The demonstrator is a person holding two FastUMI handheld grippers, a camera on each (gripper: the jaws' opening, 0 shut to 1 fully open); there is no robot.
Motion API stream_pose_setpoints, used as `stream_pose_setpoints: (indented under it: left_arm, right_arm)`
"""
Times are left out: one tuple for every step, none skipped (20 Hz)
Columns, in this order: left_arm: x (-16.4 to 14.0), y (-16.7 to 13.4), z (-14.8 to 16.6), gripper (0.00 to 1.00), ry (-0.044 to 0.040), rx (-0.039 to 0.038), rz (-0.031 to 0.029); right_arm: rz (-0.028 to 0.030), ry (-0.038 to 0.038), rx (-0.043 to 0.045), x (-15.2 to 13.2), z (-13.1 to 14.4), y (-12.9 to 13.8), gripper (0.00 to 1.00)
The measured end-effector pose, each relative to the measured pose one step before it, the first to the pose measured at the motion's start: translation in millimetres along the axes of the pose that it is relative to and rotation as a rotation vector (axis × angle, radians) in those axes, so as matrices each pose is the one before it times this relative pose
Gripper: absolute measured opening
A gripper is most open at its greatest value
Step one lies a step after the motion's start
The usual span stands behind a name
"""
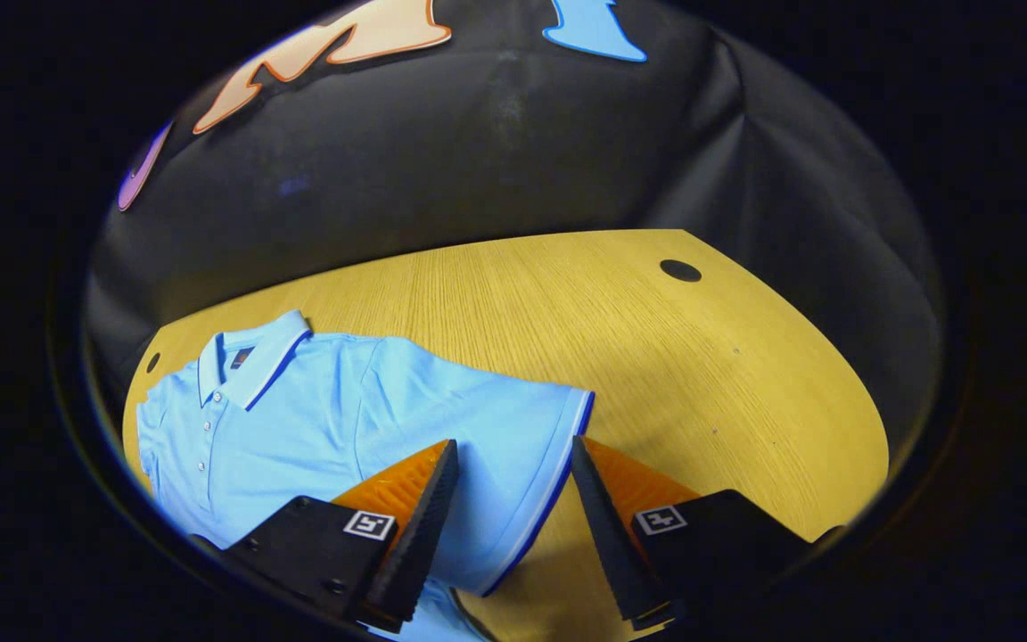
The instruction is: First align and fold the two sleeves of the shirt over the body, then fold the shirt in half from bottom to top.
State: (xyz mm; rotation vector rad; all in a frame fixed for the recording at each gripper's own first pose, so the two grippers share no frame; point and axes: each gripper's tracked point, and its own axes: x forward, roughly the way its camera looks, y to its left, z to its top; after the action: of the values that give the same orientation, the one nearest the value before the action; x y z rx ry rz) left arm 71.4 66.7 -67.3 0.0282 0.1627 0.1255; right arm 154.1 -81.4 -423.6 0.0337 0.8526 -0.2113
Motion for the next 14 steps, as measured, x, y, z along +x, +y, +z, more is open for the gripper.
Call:
stream_pose_setpoints:
  left_arm:
    - [0.13,1.02,-1.24,0.97,0.00287,-0.00397,0.00153]
    - [-0.32,1.51,-2.74,0.97,0.00327,-0.00196,0.00252]
    - [0.74,1.62,-1.53,0.98,0.00393,-0.00081,0.00419]
    - [-0.39,0.67,-1.56,0.98,0.00308,-0.00222,0.00182]
    - [0.17,1.28,-1.41,0.98,0.00417,-0.00238,0.00300]
    - [0.22,2.06,-1.87,0.98,0.00263,-0.00310,0.00276]
    - [-0.12,1.68,-1.01,0.97,0.00066,-0.00231,0.00300]
    - [-0.86,2.31,-0.63,0.97,0.00155,0.00038,0.00357]
    - [-0.56,2.32,0.04,0.97,-0.00037,0.00197,0.00375]
    - [0.55,2.13,-0.18,0.97,-0.00157,0.00113,0.00367]
    - [0.07,0.84,-0.11,0.97,-0.00084,-0.00098,0.00159]
    - [0.84,1.65,-1.92,0.97,0.00197,-0.00051,0.00119]
    - [0.64,0.68,-1.57,0.97,0.00374,0.00069,0.00031]
    - [-0.65,0.64,-2.50,0.98,0.00211,0.00178,0.00122]
  right_arm:
    - [0.00677,-0.00458,0.00227,1.66,1.43,1.31,0.72]
    - [0.01203,0.00036,0.00778,0.57,-1.28,3.85,0.62]
    - [0.00974,-0.00227,0.00887,0.31,0.70,3.14,0.42]
    - [0.00069,0.00015,0.01062,-0.13,1.91,2.53,0.25]
    - [0.00508,0.00568,0.01914,-2.02,0.65,1.58,0.09]
    - [0.01706,0.01536,0.03051,0.44,-0.08,4.37,0.06]
    - [0.01049,0.01591,0.03413,0.31,0.57,2.34,0.03]
    - [0.00634,-0.00089,0.02689,-1.57,3.96,0.62,0.02]
    - [0.01406,-0.01506,0.02458,-2.11,8.38,4.37,0.04]
    - [0.02656,-0.02098,0.02856,-4.05,8.43,10.74,0.04]
    - [0.03114,-0.02057,0.02415,-4.58,8.45,11.48,0.04]
    - [0.02607,-0.00976,0.01704,-4.05,4.57,9.69,0.04]
    - [0.02257,0.00133,0.01194,-2.50,0.64,10.76,0.04]
    - [0.02979,0.00850,0.01099,-1.31,-1.50,12.62,0.04]
